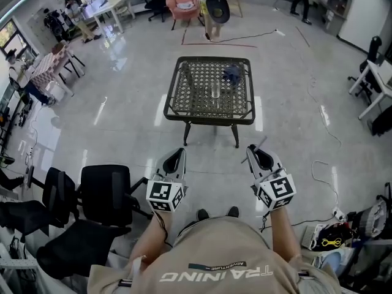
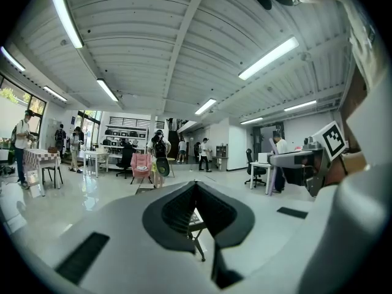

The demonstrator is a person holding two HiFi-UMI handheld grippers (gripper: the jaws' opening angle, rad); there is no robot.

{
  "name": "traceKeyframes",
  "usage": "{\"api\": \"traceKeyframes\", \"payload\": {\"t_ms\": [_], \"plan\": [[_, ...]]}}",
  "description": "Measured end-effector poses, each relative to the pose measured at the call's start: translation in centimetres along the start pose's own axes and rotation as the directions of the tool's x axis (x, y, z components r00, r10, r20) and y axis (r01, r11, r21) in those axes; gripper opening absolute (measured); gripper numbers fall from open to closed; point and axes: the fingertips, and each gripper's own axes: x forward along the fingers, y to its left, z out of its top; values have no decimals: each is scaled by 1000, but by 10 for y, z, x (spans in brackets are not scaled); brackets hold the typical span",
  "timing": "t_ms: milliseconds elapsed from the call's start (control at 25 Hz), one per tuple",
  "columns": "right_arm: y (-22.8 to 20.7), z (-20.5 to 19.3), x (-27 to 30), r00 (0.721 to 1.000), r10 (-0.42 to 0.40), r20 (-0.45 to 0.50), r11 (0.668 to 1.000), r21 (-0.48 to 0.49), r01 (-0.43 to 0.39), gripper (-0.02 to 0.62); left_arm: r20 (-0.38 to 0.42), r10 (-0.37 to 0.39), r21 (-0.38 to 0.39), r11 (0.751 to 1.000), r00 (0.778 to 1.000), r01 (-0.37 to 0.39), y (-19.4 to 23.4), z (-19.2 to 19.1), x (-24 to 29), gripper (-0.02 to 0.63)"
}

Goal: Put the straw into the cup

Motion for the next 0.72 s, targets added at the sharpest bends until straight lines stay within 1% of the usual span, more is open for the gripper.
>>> {"api": "traceKeyframes", "payload": {"t_ms": [240,560,720], "plan": [[15,-11,10,999,-25,-26,1000,12,25,43,-8,-12,-5,1000,1000,12,23,-4,-9,15],[37,-5,30,998,-61,-19,998,-14,60,43,-26,-65,-10,998,998,65,53,-15,-10,15],[40,-3,34,997,-70,-36,997,-26,69,43,-22,-68,-31,997,997,68,63,-20,-8,15]]}}
